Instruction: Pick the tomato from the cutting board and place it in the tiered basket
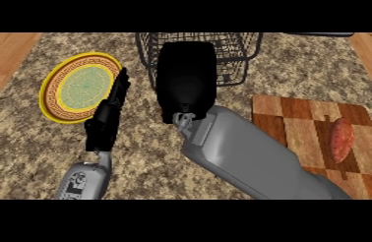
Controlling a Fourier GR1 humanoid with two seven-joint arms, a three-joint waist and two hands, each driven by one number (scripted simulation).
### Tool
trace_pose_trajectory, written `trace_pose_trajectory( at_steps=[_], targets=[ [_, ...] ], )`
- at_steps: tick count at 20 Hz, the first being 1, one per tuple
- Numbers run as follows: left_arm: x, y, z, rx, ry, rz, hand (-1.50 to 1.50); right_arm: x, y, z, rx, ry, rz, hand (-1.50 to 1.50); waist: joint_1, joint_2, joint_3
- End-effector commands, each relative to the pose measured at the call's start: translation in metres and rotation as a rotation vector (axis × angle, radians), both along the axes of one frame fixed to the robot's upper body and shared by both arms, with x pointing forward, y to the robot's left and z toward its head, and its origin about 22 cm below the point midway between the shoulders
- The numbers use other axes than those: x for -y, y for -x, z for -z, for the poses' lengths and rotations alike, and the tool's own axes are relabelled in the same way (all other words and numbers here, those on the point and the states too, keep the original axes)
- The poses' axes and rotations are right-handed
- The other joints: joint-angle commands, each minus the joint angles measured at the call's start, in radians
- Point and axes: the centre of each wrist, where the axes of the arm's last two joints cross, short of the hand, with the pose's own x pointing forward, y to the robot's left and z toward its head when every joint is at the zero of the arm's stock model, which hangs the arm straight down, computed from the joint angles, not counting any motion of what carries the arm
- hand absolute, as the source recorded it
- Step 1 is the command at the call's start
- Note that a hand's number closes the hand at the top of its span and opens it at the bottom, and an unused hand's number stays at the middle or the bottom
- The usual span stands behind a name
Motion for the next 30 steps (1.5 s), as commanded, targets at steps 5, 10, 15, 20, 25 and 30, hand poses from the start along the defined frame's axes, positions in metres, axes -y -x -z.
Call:
trace_pose_trajectory(
  at_steps=[5, 10, 15, 20, 25, 30],
  targets=[
    [-0.004, 0.004, 0.004, 0.008, -0.007, -0.027, 0.0, -0.03, -0.003, -0.081, 0.017, -0.079, 0.173, 1.5, -0.019, 0.002, 0.0],
    [0.009, 0.006, 0.003, 0.005, -0.007, 0.007, 0.0, -0.03, -0.023, -0.106, -0.008, -0.316, 0.166, 1.5, -0.007, 0.009, 0.0],
    [-0.012, 0.012, 0.003, 0.004, 0.015, 0.003, 0.0, -0.038, -0.054, -0.099, 0.015, -0.265, 0.174, 1.5, -0.017, 0.014, 0.0],
    [-0.009, 0.011, 0.001, 0.019, 0.015, -0.024, 0.0, -0.039, -0.077, -0.089, 0.026, -0.209, 0.206, 1.5, -0.032, 0.014, 0.001],
    [0.001, 0.005, 0.002, 0.011, 0.006, -0.028, 0.0, -0.043, -0.093, -0.097, 0.063, -0.186, 0.223, 1.5, -0.025, 0.019, 0.0],
    [-0.01, 0.008, -0.006, 0.031, 0.0, -0.04, 0.0, -0.024, -0.116, -0.065, 0.053, -0.135, 0.221, 1.5, -0.045, 0.014, 0.002]
  ],
)
